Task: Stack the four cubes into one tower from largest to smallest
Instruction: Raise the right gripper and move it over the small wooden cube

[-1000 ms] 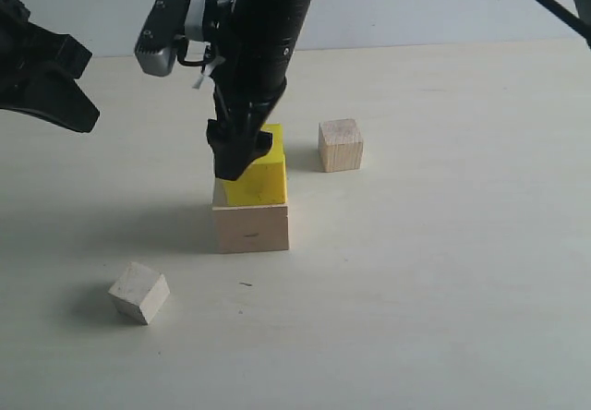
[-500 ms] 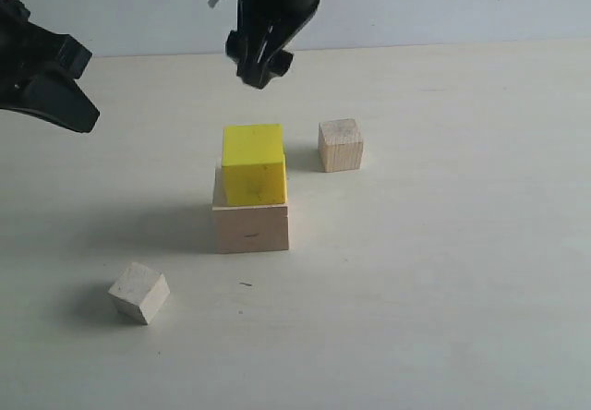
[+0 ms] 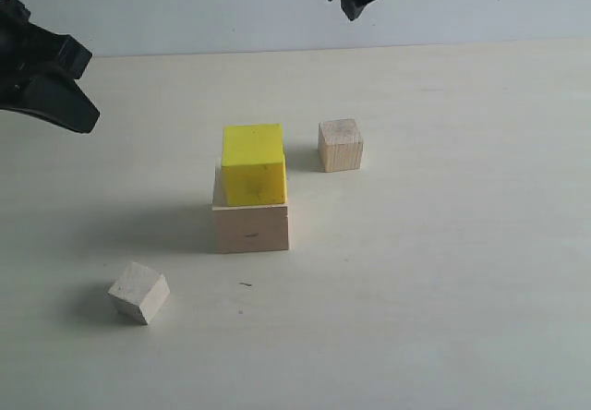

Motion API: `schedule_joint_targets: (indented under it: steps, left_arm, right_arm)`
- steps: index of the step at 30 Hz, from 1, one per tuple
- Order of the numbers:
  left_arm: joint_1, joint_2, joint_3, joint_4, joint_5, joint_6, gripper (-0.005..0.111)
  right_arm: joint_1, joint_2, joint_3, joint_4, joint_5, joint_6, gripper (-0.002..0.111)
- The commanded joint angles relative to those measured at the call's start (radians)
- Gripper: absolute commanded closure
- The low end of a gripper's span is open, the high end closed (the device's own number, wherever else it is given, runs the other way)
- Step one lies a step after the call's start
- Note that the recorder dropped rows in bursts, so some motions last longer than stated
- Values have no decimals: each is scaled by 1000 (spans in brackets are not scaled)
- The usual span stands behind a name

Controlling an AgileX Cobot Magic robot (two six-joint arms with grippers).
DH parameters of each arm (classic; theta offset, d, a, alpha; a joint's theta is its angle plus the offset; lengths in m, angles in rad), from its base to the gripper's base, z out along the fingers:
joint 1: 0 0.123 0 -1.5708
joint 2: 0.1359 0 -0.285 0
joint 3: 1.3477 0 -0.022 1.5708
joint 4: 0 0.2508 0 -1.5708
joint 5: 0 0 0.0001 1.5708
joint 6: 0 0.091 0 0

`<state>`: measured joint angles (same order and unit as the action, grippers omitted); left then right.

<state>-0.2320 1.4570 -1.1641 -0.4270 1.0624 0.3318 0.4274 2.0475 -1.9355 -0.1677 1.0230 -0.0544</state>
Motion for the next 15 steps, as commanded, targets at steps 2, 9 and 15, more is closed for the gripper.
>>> schedule_joint_targets:
  steps: [2, 9, 15]
  left_arm:
    - [1, 15, 1, -1, -13, 4, 107]
    - [1, 20, 1, 2, -13, 4, 107]
    - [1, 20, 1, 1, -19, 4, 107]
  right_arm:
    - [-15, 95, -7, 26, -11, 76, 37]
    - [-14, 196, -7, 110, 18, 159, 37]
    - [-14, 222, -7, 143, 13, 159, 37]
